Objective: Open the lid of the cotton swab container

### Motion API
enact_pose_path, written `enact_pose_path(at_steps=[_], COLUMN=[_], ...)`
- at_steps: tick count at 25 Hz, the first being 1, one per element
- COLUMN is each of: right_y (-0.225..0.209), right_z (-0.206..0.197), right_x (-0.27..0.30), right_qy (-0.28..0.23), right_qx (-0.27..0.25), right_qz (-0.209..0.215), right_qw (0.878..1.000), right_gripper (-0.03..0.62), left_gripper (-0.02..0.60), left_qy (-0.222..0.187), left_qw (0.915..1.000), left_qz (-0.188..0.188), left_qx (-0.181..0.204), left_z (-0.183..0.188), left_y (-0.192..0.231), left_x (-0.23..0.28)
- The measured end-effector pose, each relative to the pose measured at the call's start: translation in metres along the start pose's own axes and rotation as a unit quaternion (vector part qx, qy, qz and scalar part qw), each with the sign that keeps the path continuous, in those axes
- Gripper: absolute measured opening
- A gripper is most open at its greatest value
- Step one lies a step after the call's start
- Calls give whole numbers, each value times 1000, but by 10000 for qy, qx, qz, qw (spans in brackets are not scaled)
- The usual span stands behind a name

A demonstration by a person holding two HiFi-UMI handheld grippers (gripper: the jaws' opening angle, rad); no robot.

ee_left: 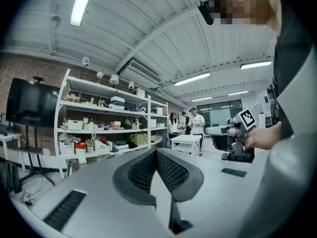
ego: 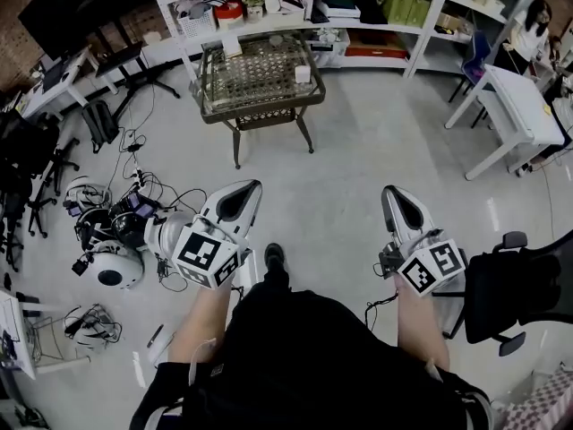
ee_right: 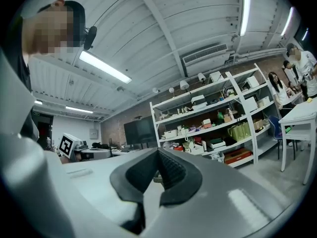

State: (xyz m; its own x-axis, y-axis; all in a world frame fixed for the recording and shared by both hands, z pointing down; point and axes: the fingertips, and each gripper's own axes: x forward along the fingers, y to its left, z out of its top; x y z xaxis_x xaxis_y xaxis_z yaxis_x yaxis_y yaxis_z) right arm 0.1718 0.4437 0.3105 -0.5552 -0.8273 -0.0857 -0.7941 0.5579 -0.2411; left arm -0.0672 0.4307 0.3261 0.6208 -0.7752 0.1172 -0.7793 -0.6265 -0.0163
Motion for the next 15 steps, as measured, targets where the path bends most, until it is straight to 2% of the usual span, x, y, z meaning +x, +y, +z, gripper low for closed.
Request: enact_pose_path(at_steps=[4,11,13,15], right_y=[-3,-21,-25,-26], right_z=[-1,-3,-3,-4], right_x=[26,88,108,128], right_qy=[58,125,138,155], right_qx=[-17,37,47,67], right_qz=[29,-64,-87,-109], right_qw=[10000,9999,9999,9998], right_gripper=[11,11,11,11], left_gripper=[5,3,3,3], left_qy=[7,-235,-210,-193], left_qw=[9999,9983,9977,9981], left_qz=[-125,-473,-604,-576], left_qx=[-38,-260,-210,-109], left_z=[-3,3,3,3], left_y=[18,63,75,91], left_x=[14,50,61,70])
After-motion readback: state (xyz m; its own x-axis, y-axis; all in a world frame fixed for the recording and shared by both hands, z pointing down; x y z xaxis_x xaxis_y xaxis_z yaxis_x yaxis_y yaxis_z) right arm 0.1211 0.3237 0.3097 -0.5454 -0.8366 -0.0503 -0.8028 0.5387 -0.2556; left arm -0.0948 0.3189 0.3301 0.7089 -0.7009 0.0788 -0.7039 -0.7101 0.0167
